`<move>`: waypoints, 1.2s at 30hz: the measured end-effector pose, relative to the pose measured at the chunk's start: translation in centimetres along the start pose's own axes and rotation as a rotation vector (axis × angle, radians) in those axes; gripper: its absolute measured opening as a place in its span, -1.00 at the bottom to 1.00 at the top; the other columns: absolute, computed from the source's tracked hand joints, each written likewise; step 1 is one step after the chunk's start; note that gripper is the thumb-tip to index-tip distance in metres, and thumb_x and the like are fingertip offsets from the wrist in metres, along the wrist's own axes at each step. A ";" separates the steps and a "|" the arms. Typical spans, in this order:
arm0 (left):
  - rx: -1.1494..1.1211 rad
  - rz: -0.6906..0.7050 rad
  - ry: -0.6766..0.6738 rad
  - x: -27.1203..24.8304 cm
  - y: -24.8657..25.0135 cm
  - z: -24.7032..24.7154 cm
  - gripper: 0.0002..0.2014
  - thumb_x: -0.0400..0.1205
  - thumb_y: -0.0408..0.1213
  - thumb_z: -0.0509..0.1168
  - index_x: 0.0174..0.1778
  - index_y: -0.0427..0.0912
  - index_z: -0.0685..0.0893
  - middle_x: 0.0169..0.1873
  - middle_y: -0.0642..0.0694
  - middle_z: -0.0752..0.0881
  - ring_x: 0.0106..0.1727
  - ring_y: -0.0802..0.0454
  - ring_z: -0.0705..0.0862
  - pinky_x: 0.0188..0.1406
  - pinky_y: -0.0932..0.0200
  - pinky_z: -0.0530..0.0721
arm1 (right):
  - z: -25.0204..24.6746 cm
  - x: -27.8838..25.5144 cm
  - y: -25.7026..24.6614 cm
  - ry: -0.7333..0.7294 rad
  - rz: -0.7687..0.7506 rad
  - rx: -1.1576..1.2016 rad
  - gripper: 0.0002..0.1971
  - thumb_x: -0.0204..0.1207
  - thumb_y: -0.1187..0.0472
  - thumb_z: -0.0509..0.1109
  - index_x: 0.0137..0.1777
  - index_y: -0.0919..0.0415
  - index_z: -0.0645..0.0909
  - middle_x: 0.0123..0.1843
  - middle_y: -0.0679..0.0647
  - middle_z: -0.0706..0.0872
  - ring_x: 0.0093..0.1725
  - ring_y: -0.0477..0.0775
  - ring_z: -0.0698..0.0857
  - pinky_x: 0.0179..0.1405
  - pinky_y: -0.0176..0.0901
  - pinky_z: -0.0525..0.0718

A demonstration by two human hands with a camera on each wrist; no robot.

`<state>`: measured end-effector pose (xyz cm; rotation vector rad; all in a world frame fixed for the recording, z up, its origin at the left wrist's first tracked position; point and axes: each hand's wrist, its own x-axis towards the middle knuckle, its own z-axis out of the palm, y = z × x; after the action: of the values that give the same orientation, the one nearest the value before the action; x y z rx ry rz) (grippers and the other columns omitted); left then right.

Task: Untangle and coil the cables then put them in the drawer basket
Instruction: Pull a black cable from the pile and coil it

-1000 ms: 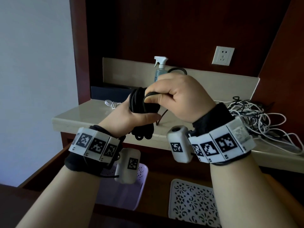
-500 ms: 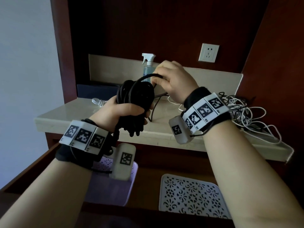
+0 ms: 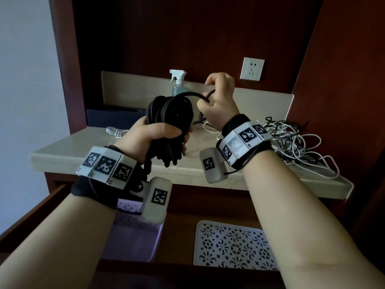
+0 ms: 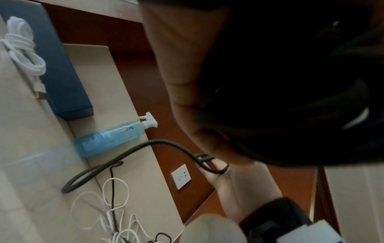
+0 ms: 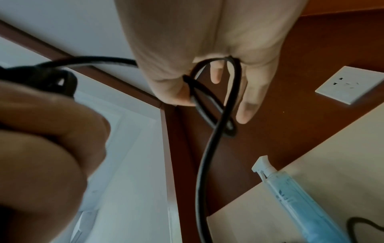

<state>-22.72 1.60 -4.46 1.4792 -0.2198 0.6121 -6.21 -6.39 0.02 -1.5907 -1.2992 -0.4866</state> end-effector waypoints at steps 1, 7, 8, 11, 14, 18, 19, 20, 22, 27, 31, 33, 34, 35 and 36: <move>-0.016 0.002 0.019 0.0 0.0 -0.1 -0.45 0.25 -0.27 0.36 0.12 -0.50 0.57 -0.07 -0.35 0.62 -0.15 -0.10 0.68 -0.21 0.03 0.72 | -0.1 0.1 0.3 0.005 -0.007 -0.009 -0.64 0.35 0.48 0.26 0.14 0.24 0.39 0.20 0.06 0.20 0.10 -0.06 0.50 0.00 -0.43 0.50; -0.092 -0.007 0.064 0.1 -0.2 -0.5 -0.44 0.22 -0.28 0.34 0.12 -0.51 0.57 -0.07 -0.34 0.63 -0.16 -0.10 0.68 -0.21 0.01 0.72 | -1.0 -0.1 0.9 0.118 0.162 0.204 -0.54 0.43 0.49 0.28 0.24 0.13 0.26 0.26 0.14 0.26 -0.17 -0.03 0.60 -0.20 -0.36 0.63; -0.103 -0.015 0.061 0.1 -0.2 -0.5 -0.45 0.22 -0.28 0.34 0.11 -0.49 0.57 -0.08 -0.32 0.64 -0.16 -0.10 0.68 -0.21 0.01 0.72 | -1.3 -0.3 0.7 0.107 0.213 0.288 -0.54 0.46 0.45 0.30 0.23 0.08 0.22 0.24 0.15 0.33 -0.24 0.03 0.63 -0.27 -0.29 0.66; -0.114 -0.052 0.031 0.1 -0.5 -0.5 -0.46 0.21 -0.28 0.35 0.09 -0.48 0.58 -0.11 -0.26 0.67 -0.17 -0.09 0.69 -0.23 0.02 0.72 | -1.9 -0.6 0.8 -0.004 0.227 0.216 -0.55 0.56 0.25 0.33 0.37 0.10 0.23 -0.12 0.01 0.48 -0.36 -0.11 0.54 -0.39 -0.45 0.54; -0.130 -0.083 0.005 0.1 -1.0 -0.1 -0.47 0.18 -0.29 0.36 0.06 -0.47 0.59 -0.14 -0.26 0.69 -0.18 -0.10 0.68 -0.24 0.02 0.72 | -2.0 -0.4 0.9 -0.063 0.099 0.035 -0.62 0.55 0.19 0.33 0.33 0.03 0.36 -0.33 -0.10 0.41 -0.37 -0.14 0.47 -0.33 -0.38 0.49; -0.134 -0.080 -0.029 0.2 -1.1 0.5 -0.46 0.19 -0.30 0.36 0.08 -0.46 0.59 -0.11 -0.27 0.69 -0.16 -0.10 0.69 -0.21 0.00 0.71 | -1.7 -0.6 0.9 -0.061 0.029 0.043 -0.72 0.52 0.37 0.29 0.16 0.05 0.55 -0.13 -0.08 0.48 -0.24 -0.17 0.49 -0.18 -0.38 0.49; -0.140 -0.074 -0.027 0.2 -1.0 0.6 -0.46 0.19 -0.30 0.36 0.08 -0.47 0.59 -0.11 -0.28 0.69 -0.16 -0.10 0.69 -0.22 0.01 0.71 | -1.6 -0.6 0.9 -0.041 0.050 0.052 -0.72 0.54 0.38 0.28 0.20 0.11 0.55 0.01 -0.03 0.47 -0.14 -0.20 0.51 -0.11 -0.46 0.50; -0.152 -0.067 -0.021 0.3 -1.0 0.7 -0.45 0.19 -0.30 0.35 0.09 -0.49 0.58 -0.10 -0.29 0.68 -0.16 -0.11 0.69 -0.22 0.01 0.72 | -1.5 -0.7 1.0 -0.042 0.113 0.081 -0.72 0.57 0.33 0.27 0.26 0.13 0.52 0.12 0.02 0.44 -0.04 -0.15 0.54 -0.08 -0.43 0.56; -0.167 -0.050 -0.007 0.4 -0.8 0.7 -0.44 0.18 -0.29 0.34 0.09 -0.50 0.57 -0.10 -0.30 0.67 -0.16 -0.11 0.69 -0.22 0.01 0.72 | -1.2 -0.9 1.2 -0.144 0.358 0.206 -0.76 0.65 0.19 0.21 0.30 0.11 0.42 0.13 0.10 0.52 -0.04 0.05 0.66 -0.25 -0.21 0.69; -0.236 -0.025 -0.064 0.5 -0.1 -0.2 -0.29 0.09 -0.19 0.53 0.14 -0.43 0.56 -0.04 -0.26 0.61 -0.12 -0.09 0.64 -0.15 0.01 0.69 | -1.6 -1.7 2.8 -0.338 0.425 -0.082 -0.69 0.71 0.06 0.05 -0.05 0.16 0.59 -0.39 -0.04 0.55 -0.40 0.01 0.54 -0.38 -0.20 0.40; -0.297 0.000 -0.118 0.2 0.1 -1.2 -0.43 0.13 -0.15 0.52 0.03 -0.33 0.66 -0.06 -0.21 0.62 -0.14 -0.06 0.63 -0.12 0.04 0.68 | -2.7 -1.6 5.2 -0.359 0.428 -0.528 -0.72 0.68 0.16 0.05 0.11 0.13 0.60 -0.02 0.05 0.67 -0.07 0.13 0.57 -0.14 -0.23 0.36; -0.314 0.012 -0.137 0.0 0.2 -1.4 -0.48 0.15 -0.14 0.49 0.01 -0.29 0.70 -0.06 -0.18 0.62 -0.14 -0.04 0.63 -0.11 0.07 0.67 | -3.0 -1.6 6.1 -0.460 0.433 -0.642 -0.72 0.68 0.20 0.06 0.15 0.17 0.60 0.14 0.11 0.68 0.00 0.15 0.59 -0.12 -0.24 0.36; -0.332 0.016 -0.139 0.0 0.2 -1.5 -0.49 0.16 -0.15 0.49 0.01 -0.28 0.70 -0.06 -0.16 0.63 -0.14 -0.03 0.63 -0.11 0.08 0.67 | -2.9 -1.7 6.3 -0.543 0.431 -0.689 -0.72 0.68 0.23 0.08 0.18 0.20 0.61 0.17 0.12 0.67 0.08 0.17 0.61 -0.12 -0.26 0.35; -0.354 0.014 -0.128 -0.1 0.3 -1.7 -0.49 0.16 -0.15 0.49 0.01 -0.28 0.71 -0.06 -0.16 0.63 -0.13 -0.02 0.63 -0.11 0.09 0.67 | -2.8 -1.7 6.5 -0.634 0.429 -0.722 -0.73 0.66 0.26 0.11 0.21 0.24 0.60 0.16 0.14 0.66 0.16 0.18 0.60 -0.11 -0.27 0.34; -0.371 0.009 -0.106 -0.1 0.3 -1.7 -0.46 0.13 -0.16 0.49 0.02 -0.30 0.70 -0.06 -0.16 0.63 -0.14 -0.03 0.64 -0.11 0.08 0.68 | -2.6 -1.7 6.9 -0.697 0.425 -0.716 -0.74 0.64 0.26 0.16 0.23 0.27 0.58 0.10 0.14 0.66 0.18 0.19 0.60 -0.09 -0.27 0.34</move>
<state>-23.32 3.25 -4.39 1.1527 -0.4004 0.4706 0.08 -9.12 -3.18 -2.7341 -1.2734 -0.1123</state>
